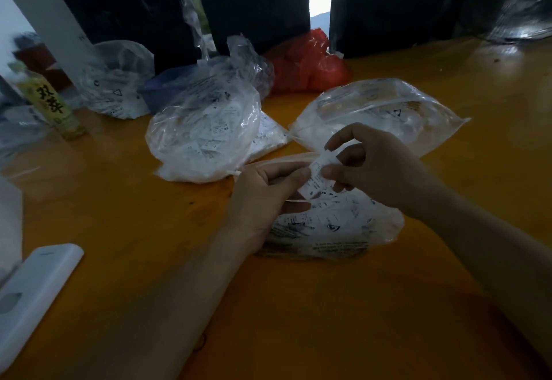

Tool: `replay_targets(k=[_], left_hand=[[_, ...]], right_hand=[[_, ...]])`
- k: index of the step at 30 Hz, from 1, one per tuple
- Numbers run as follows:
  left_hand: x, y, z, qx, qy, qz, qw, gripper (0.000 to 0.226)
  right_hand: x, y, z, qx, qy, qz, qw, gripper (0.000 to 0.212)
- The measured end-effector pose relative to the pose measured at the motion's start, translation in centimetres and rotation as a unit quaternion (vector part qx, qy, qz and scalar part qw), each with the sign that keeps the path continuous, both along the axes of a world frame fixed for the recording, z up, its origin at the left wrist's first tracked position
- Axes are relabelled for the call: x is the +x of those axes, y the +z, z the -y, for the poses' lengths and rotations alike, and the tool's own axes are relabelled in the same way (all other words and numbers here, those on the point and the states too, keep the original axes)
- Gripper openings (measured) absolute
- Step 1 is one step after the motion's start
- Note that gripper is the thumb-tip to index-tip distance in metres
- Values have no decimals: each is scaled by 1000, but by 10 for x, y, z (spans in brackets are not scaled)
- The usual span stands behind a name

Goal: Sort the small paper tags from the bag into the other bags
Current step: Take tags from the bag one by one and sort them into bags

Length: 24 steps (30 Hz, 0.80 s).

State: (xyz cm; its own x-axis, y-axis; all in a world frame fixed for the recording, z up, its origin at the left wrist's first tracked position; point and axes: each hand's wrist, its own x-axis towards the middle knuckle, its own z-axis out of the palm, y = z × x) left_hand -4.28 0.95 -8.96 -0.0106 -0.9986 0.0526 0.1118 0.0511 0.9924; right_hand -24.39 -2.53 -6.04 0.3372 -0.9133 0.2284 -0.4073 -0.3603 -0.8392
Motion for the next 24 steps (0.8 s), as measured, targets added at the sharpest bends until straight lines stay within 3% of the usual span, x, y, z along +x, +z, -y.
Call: replay_targets(k=[6,15,17,20,24], left_hand=[[1,1,1,24,30,-58,998,13],[0,-1,2,13,20,-56,998,20],[-1,1,1,-20,29,-5,999,25],[6,6,1,-122,85,149,977,36],[42,25,11,-243,252,297,888,44]], right_hand=[[2,-1,0,-67,-34,10,997,7],[6,-5,-1,-77,-15,-11,997,12],[3,-5,1,-72,-32,29,996,11],[0,-4,6,-58,-46,91,993,6],[-14,-7,25,-103,-143,67,982,6]])
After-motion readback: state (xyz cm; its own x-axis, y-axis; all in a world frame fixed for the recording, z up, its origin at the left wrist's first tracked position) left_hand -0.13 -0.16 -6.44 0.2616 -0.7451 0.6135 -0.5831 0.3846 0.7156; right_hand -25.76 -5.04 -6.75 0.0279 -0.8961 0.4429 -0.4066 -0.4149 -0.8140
